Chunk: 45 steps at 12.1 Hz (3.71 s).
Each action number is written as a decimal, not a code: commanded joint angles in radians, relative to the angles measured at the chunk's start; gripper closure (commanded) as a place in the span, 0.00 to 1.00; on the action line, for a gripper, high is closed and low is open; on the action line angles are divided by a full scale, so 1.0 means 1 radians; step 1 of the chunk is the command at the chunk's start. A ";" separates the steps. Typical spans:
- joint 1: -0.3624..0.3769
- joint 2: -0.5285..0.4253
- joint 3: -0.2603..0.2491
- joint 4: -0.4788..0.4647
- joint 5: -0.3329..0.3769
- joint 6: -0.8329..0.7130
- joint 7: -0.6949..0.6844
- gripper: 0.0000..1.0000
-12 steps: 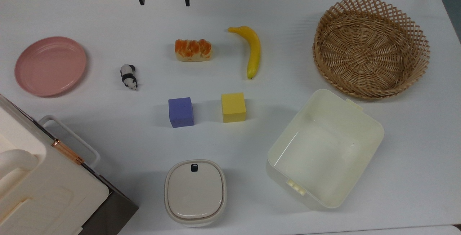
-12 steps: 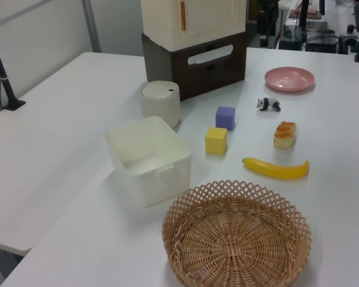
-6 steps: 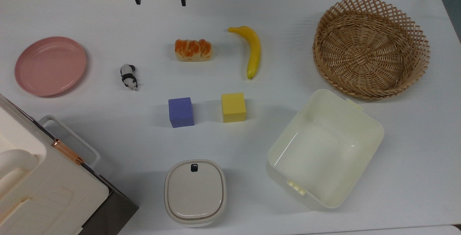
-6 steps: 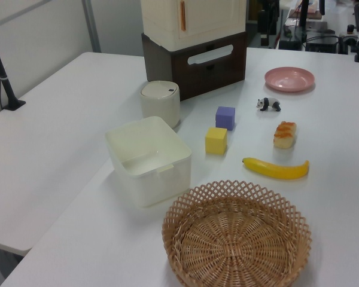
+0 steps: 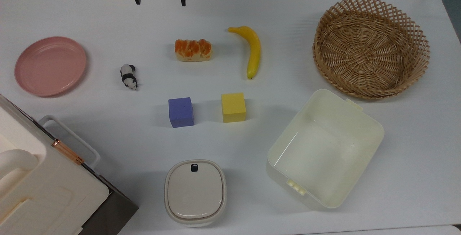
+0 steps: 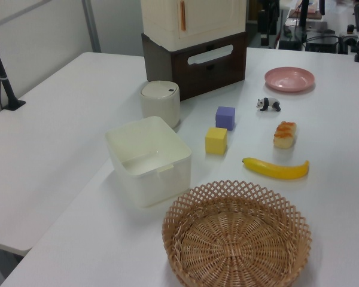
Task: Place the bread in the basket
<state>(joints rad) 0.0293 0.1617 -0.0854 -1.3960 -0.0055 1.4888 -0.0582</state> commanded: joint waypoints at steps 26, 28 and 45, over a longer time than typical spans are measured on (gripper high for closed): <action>0.027 -0.337 0.006 -0.612 -0.089 0.281 -0.872 0.00; 0.047 -0.324 0.007 -0.687 -0.102 0.417 -0.907 0.00; 0.164 -0.044 0.009 -0.833 -0.361 0.697 -1.045 0.15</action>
<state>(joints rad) 0.1760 0.1135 -0.0708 -2.2153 -0.3445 2.1602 -1.0879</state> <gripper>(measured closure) 0.004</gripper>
